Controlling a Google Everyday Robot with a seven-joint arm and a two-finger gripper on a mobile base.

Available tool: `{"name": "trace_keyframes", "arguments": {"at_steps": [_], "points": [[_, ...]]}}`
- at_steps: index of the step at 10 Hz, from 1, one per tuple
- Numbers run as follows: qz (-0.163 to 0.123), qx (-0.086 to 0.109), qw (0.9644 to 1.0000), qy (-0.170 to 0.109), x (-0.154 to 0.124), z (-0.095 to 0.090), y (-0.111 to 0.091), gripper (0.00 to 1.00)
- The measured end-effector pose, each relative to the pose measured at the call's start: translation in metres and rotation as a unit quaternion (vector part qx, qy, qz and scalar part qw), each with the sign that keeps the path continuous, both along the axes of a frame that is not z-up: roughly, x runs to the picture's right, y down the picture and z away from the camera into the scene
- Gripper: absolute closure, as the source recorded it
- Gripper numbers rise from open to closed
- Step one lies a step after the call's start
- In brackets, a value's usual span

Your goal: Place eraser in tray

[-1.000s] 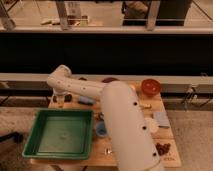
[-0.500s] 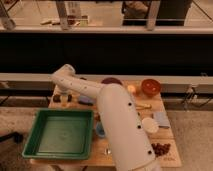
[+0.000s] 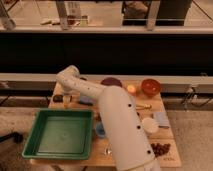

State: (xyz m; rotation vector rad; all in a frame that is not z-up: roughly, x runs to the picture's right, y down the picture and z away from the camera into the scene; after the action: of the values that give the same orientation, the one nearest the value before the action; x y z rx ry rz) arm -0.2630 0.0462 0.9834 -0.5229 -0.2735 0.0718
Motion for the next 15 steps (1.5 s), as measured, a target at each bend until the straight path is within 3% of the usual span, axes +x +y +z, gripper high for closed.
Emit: {"name": "trace_keyframes", "arguments": {"at_steps": [3,7,9,11,13,15], "points": [[-0.004,-0.005,1.0,0.002,0.002,-0.003,0.002,0.47],[-0.007,-0.003,1.0,0.0,0.0,-0.009,0.0,0.93],[-0.012,-0.003,0.9999,-0.001,0.0,-0.006,-0.005,1.0],[-0.028,0.002,0.9995,-0.015,-0.023,-0.012,-0.022,1.0],[-0.036,0.016,0.9991,-0.016,-0.033,-0.034,-0.038,1.0],[-0.035,0.036,0.9987,-0.01,-0.033,-0.071,-0.049,1.0]]}}
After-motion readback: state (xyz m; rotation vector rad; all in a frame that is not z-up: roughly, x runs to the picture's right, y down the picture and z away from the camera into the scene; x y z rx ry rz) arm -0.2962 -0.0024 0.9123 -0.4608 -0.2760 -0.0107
